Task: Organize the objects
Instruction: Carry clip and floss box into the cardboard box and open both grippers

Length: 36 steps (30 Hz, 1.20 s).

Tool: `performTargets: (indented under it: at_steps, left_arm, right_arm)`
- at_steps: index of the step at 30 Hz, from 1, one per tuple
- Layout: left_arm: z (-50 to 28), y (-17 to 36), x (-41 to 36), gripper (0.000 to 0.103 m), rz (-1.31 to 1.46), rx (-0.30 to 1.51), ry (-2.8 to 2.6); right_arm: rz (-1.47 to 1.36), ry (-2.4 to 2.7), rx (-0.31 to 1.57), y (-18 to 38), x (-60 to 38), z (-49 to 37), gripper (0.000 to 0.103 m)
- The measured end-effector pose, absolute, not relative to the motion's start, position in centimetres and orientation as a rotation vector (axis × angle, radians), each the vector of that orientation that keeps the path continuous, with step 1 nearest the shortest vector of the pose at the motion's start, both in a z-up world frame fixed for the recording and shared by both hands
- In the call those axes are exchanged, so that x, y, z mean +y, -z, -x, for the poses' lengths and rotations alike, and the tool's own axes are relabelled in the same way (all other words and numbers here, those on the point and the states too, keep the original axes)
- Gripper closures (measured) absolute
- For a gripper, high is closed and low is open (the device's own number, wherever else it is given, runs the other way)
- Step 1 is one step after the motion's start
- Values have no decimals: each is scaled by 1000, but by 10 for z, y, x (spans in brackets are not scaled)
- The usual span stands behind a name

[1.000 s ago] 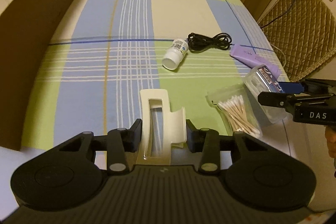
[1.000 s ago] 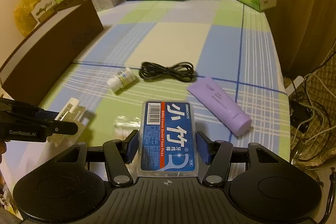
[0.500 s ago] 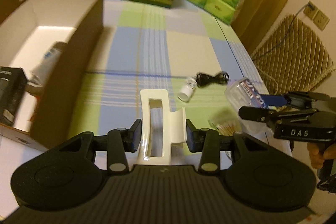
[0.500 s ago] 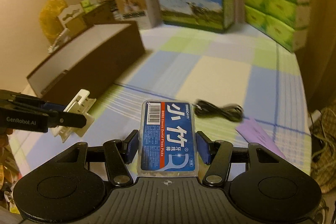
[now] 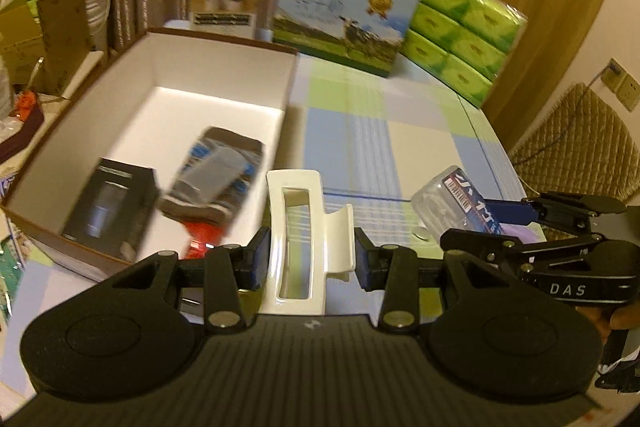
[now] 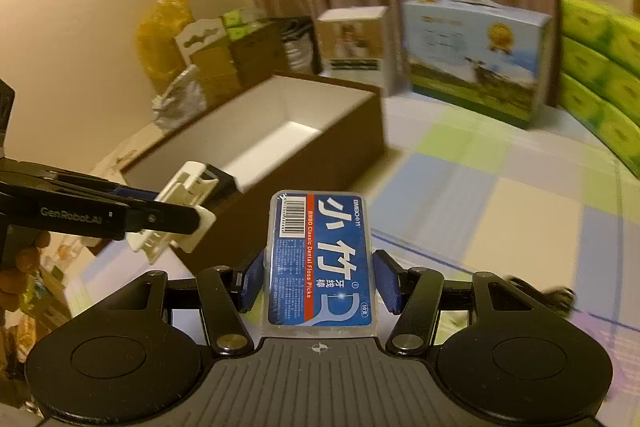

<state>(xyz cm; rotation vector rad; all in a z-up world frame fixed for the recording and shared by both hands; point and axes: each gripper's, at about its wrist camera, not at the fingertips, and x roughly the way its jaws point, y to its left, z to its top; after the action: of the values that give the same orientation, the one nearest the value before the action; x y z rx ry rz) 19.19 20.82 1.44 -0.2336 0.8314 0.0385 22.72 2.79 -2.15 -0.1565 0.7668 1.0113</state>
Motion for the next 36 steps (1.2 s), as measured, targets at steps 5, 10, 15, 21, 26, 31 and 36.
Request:
performTargets:
  at_steps: [5,10,15,21,26,31,36]
  left_arm:
    - [-190,-21,244,67,225,817,-74]
    - [-198,-23,280,67,210,813,-100]
    - [-216,-19,310,67,185,812,-107]
    - [-246,-7,339,67,174,834,-97]
    - [-278,5,356,67,164,861,-81]
    - [-309,16,369,67,151,887,-81]
    - [-338,28,376,67,139,913,-75]
  right_arm:
    - [149,-1061,747,15,76,-221,48]
    - [151,-1076,737,15,118,-223,48]
    - [154,-1059,747,19,153,-235,48]
    - [168,-1009,778,31,186,-259,48]
    - [172,-969,802,41,207,-281,48]
    - [206,-925,808,51,227,-307,48]
    - [242,-876,820,63,243,-333,48]
